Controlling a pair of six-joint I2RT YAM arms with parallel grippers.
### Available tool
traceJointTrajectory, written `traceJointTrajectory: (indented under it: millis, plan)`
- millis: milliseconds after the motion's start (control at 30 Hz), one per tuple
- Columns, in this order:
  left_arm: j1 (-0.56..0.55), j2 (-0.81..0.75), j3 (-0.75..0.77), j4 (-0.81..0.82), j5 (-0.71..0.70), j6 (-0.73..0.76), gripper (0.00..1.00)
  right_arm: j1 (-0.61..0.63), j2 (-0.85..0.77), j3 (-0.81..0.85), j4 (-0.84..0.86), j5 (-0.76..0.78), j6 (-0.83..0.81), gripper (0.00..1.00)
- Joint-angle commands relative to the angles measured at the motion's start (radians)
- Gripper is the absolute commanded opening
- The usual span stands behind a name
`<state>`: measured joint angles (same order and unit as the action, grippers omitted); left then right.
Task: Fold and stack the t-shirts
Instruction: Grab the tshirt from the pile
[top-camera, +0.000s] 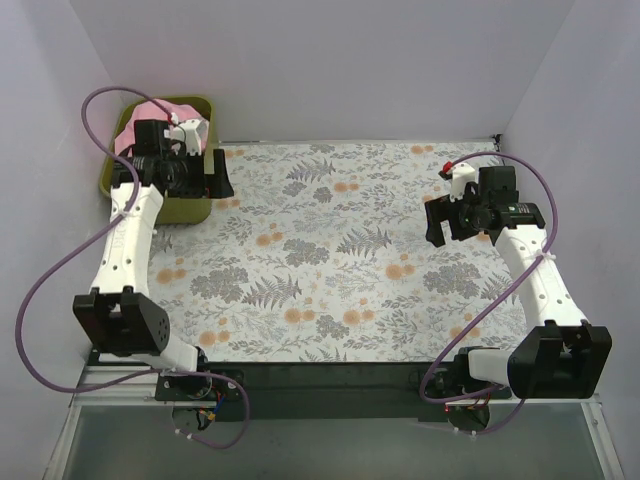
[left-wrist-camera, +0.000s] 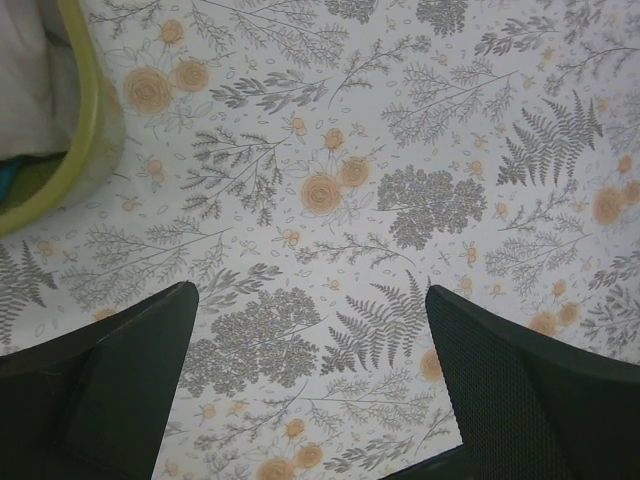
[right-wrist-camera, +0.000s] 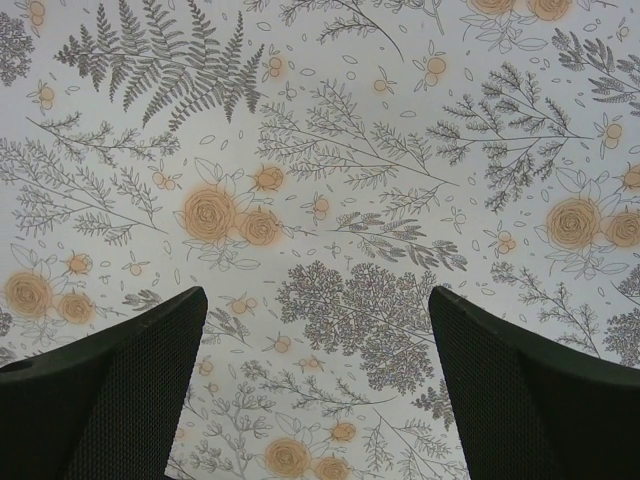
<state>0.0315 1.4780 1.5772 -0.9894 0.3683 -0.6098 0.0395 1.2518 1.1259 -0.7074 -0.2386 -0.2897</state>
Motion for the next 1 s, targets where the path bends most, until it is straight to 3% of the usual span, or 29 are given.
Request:
traceJointTrajectory:
  millis: [0,100,233,333,467,667,967]
  plan:
    - [0.004,0.088,0.188,-0.037,-0.045,0.058,0.98,-0.001,0.006,0.045,0.003,-0.036,0.015,0.98]
    - [0.011,0.226,0.334,-0.043,-0.11,0.055,0.98,-0.001,0.014,0.041,0.002,-0.047,0.02,0.98]
    - [0.048,0.43,0.674,-0.071,-0.207,0.042,0.98,-0.004,0.017,0.035,0.003,-0.05,0.023,0.98]
    - [0.076,0.562,0.791,-0.048,-0.271,0.024,0.98,-0.006,0.018,0.028,0.005,-0.053,0.021,0.98]
    - [0.09,0.599,0.726,0.114,-0.353,0.01,0.98,-0.009,0.038,-0.003,0.006,-0.068,0.026,0.98]
    - [0.125,0.698,0.719,0.221,-0.443,-0.042,0.98,-0.007,0.061,-0.031,0.02,-0.073,0.026,0.98]
    - [0.139,0.771,0.727,0.346,-0.333,-0.079,0.95,-0.01,0.103,-0.054,0.031,-0.07,0.021,0.98]
